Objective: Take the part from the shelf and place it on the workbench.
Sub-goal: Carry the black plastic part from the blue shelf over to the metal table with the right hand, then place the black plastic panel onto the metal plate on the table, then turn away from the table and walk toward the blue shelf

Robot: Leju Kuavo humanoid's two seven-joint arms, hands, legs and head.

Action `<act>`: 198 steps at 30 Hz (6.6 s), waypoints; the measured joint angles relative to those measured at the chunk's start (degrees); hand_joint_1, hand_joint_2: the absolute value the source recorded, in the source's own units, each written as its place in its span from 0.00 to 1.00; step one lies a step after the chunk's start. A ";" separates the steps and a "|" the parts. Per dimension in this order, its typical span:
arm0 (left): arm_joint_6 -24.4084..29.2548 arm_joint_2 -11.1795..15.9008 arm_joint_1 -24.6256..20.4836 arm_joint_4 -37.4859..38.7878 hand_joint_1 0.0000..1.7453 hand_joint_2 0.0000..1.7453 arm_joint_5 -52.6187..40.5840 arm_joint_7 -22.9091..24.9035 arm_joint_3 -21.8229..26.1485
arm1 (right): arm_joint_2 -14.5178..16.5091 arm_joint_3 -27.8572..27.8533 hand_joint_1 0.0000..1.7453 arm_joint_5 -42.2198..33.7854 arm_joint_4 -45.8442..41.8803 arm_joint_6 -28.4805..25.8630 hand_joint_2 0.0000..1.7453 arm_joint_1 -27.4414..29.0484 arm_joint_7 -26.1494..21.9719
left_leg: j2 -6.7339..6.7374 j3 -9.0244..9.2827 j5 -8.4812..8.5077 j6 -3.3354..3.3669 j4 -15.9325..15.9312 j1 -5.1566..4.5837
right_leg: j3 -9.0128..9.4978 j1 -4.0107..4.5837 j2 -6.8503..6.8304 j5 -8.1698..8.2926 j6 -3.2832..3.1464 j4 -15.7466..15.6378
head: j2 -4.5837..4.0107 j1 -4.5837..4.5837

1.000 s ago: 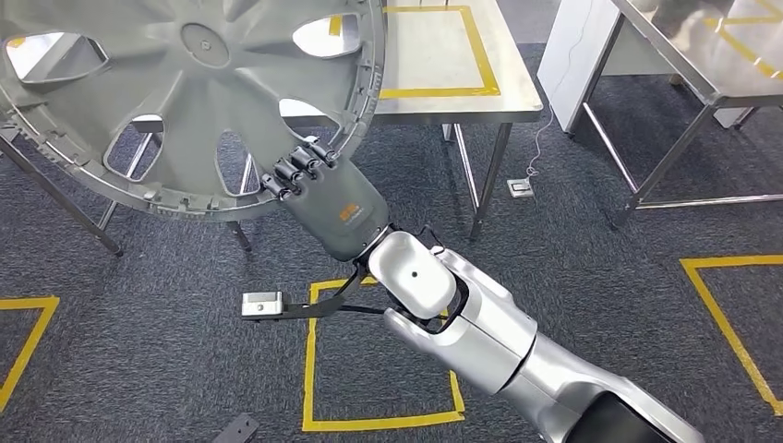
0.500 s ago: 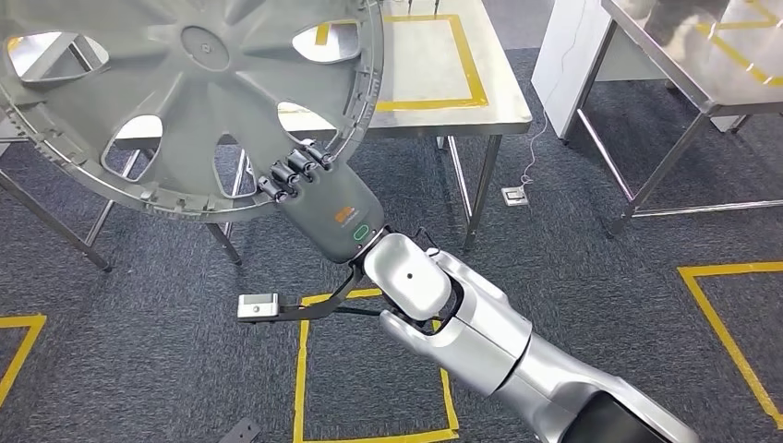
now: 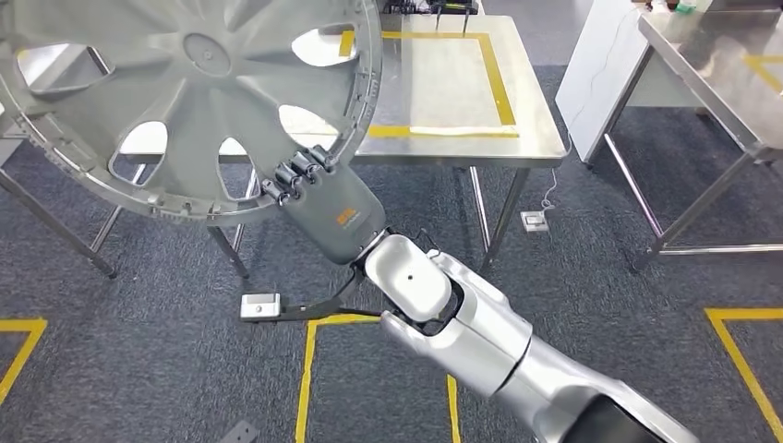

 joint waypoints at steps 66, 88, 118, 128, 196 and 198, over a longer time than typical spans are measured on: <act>-1.11 0.36 -0.14 0.28 0.00 1.00 -3.21 -1.89 1.03 | 2.89 -15.32 1.00 -6.81 42.57 16.84 1.00 -10.59 7.40 | 0.51 -9.06 8.65 0.40 0.27 -0.55 | 8.76 0.22 1.34 -6.21 -0.58 -1.33 | 0.00 -0.51; -0.76 0.36 0.39 0.28 0.00 0.00 -2.11 -2.19 2.80 | 4.23 -17.70 0.00 -6.03 47.14 13.59 0.00 -13.38 5.47 | 0.64 -8.90 8.86 0.04 0.19 -0.45 | 8.65 0.38 1.37 -6.27 -0.65 -0.97 | 0.00 -0.51; -0.66 0.33 0.46 0.13 0.00 0.00 -3.34 -1.25 3.78 | 1.95 -22.40 0.00 -5.73 24.87 -1.98 0.00 -7.62 0.03 | 1.91 -9.08 2.25 -1.82 10.86 0.19 | 3.79 -0.72 0.33 -3.09 -1.26 0.83 | 0.00 -0.52; -0.69 0.47 -0.04 -0.02 0.00 0.00 -3.02 -0.97 3.90 | 1.73 -23.38 0.00 -4.91 24.55 -1.49 0.00 -7.67 -0.20 | 2.35 -5.33 6.05 1.51 0.08 -0.34 | -0.15 -0.81 0.16 -9.49 1.72 9.34 | 0.00 -0.37; 0.14 0.41 1.06 0.07 0.00 0.00 -3.69 -1.16 5.27 | -0.19 -26.28 0.00 -5.53 26.68 -1.43 0.00 -7.47 -1.00 | 2.12 -10.91 9.93 1.36 1.29 -0.85 | 8.42 -0.36 -0.27 -8.42 0.32 6.12 | 0.00 -0.29; 0.14 0.19 1.04 0.06 0.00 0.00 -3.63 -1.32 5.33 | -0.23 -26.49 0.00 -6.12 26.82 -0.88 0.00 -7.62 -1.17 | 2.22 -11.09 10.91 0.74 1.08 -0.68 | 12.16 0.15 -0.35 -9.75 -0.47 0.55 | 0.00 -0.22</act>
